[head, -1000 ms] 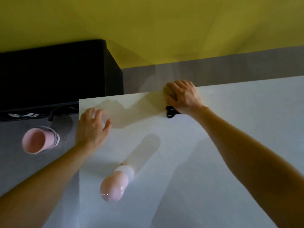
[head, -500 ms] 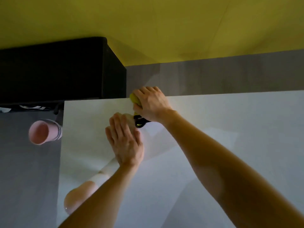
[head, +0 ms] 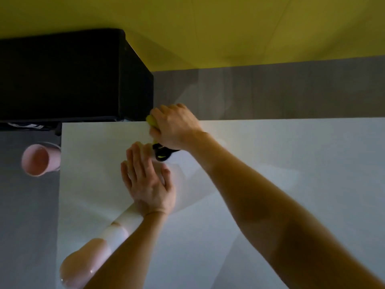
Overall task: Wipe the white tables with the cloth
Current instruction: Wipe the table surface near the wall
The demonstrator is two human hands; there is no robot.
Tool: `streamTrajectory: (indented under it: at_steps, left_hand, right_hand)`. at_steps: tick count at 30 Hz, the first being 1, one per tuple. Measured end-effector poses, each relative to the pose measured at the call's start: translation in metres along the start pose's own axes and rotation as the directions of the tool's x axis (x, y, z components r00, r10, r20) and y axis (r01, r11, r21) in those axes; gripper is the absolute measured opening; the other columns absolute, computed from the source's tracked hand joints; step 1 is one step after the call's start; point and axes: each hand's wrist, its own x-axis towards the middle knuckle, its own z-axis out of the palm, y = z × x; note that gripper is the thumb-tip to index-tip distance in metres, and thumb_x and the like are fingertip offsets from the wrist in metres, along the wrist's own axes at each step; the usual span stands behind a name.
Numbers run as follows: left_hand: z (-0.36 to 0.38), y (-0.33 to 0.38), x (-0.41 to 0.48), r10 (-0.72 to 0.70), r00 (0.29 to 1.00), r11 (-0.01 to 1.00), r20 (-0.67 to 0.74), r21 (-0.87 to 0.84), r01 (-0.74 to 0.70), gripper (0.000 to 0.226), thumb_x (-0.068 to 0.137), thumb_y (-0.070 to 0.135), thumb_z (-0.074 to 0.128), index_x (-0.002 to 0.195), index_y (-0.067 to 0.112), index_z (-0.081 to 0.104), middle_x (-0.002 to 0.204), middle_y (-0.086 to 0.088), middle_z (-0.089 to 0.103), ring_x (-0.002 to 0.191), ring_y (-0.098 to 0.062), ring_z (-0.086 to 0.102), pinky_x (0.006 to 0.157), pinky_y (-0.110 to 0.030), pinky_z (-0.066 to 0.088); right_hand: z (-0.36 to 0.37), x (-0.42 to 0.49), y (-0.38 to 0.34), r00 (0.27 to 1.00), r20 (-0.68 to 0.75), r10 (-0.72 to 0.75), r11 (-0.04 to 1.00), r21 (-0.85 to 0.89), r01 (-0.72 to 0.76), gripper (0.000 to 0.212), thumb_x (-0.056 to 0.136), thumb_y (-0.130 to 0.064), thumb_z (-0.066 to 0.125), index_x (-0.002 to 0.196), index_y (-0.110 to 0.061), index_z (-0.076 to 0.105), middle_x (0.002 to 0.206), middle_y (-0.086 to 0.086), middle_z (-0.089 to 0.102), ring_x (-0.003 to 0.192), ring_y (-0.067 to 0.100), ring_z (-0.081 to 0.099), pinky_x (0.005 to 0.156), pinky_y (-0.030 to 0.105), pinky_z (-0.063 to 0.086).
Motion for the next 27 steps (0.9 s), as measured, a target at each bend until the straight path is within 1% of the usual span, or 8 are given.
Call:
streamTrajectory:
  at_steps: [2,5,10,13,16,21,25,27]
  left_hand:
    - [0.0,0.002,-0.001,-0.002,1.0,1.0,-0.02,0.001,0.002,0.068,0.107,0.041,0.047,0.163,0.003,0.043,0.17,-0.018,0.042,0.159,-0.037,0.038,0.128,-0.06,0.03]
    - [0.0,0.001,0.0,0.013,1.0,1.0,-0.016,0.002,-0.013,0.066,0.107,0.043,0.046,0.162,0.005,0.046,0.17,-0.017,0.041,0.161,-0.036,0.035,0.129,-0.06,0.028]
    - [-0.001,0.001,0.002,0.01,1.0,1.0,0.013,-0.007,-0.01,0.067,0.106,0.043,0.045,0.164,0.01,0.043,0.173,-0.016,0.037,0.162,-0.036,0.031,0.13,-0.06,0.025]
    - [-0.001,0.0,0.002,0.013,1.0,1.0,0.023,0.006,-0.013,0.069,0.106,0.045,0.046,0.165,0.01,0.04,0.173,-0.017,0.036,0.162,-0.037,0.03,0.131,-0.059,0.023]
    - [0.001,-0.001,0.002,0.025,1.0,1.0,0.009,0.014,-0.025,0.07,0.107,0.048,0.044,0.165,0.01,0.04,0.173,-0.017,0.037,0.162,-0.038,0.032,0.13,-0.059,0.024]
    - [0.005,-0.005,0.001,0.038,0.999,0.999,-0.025,0.033,-0.037,0.07,0.106,0.045,0.047,0.163,0.005,0.042,0.171,-0.019,0.039,0.16,-0.038,0.034,0.13,-0.059,0.026]
    - [0.003,-0.005,0.003,0.045,0.999,0.999,-0.019,0.015,-0.045,0.072,0.105,0.049,0.046,0.164,0.009,0.041,0.172,-0.018,0.037,0.161,-0.038,0.033,0.13,-0.059,0.024]
    - [0.0,-0.002,0.002,0.034,0.999,0.999,0.016,-0.002,-0.034,0.073,0.104,0.049,0.045,0.166,0.012,0.037,0.174,-0.018,0.034,0.162,-0.039,0.03,0.131,-0.059,0.021]
  right_hand:
    - [0.007,0.01,-0.013,1.0,-0.004,-0.024,0.999,0.036,0.024,0.037,0.105,-0.05,0.047,0.122,-0.022,0.065,0.111,0.0,0.069,0.098,0.025,0.065,0.092,0.042,0.049]
    - [-0.001,-0.045,0.032,0.988,-0.15,0.032,0.997,0.068,-0.021,0.039,0.101,-0.045,0.053,0.129,-0.021,0.066,0.112,0.002,0.069,0.101,0.028,0.064,0.094,0.044,0.048]
    - [-0.056,-0.183,0.16,0.898,-0.282,0.337,0.936,-0.003,-0.352,0.03,0.1,-0.041,0.057,0.12,-0.024,0.071,0.114,0.004,0.07,0.108,0.037,0.062,0.103,0.047,0.043]
    - [-0.052,-0.181,0.15,0.81,-0.323,0.49,0.847,-0.042,-0.53,0.025,0.097,-0.04,0.056,0.102,-0.019,0.069,0.104,0.007,0.068,0.103,0.039,0.061,0.102,0.048,0.041]
    - [-0.022,-0.107,0.079,0.883,-0.279,0.377,0.915,-0.035,-0.402,0.038,0.103,-0.053,0.049,0.095,-0.02,0.066,0.095,0.005,0.068,0.092,0.035,0.062,0.092,0.046,0.043]
    - [0.009,-0.015,-0.014,0.963,-0.175,0.206,0.977,-0.014,-0.212,0.037,0.103,-0.055,0.05,0.115,-0.024,0.068,0.105,-0.001,0.07,0.097,0.027,0.065,0.088,0.041,0.044]
    - [0.004,-0.071,0.049,0.927,-0.333,0.172,0.984,0.101,-0.147,0.029,0.098,-0.04,0.061,0.113,-0.019,0.073,0.097,0.005,0.069,0.092,0.035,0.064,0.083,0.042,0.042]
    - [-0.02,-0.134,0.115,0.889,-0.388,0.245,0.969,0.074,-0.235,0.024,0.101,-0.038,0.063,0.114,-0.021,0.073,0.102,0.004,0.07,0.096,0.036,0.063,0.088,0.043,0.043]
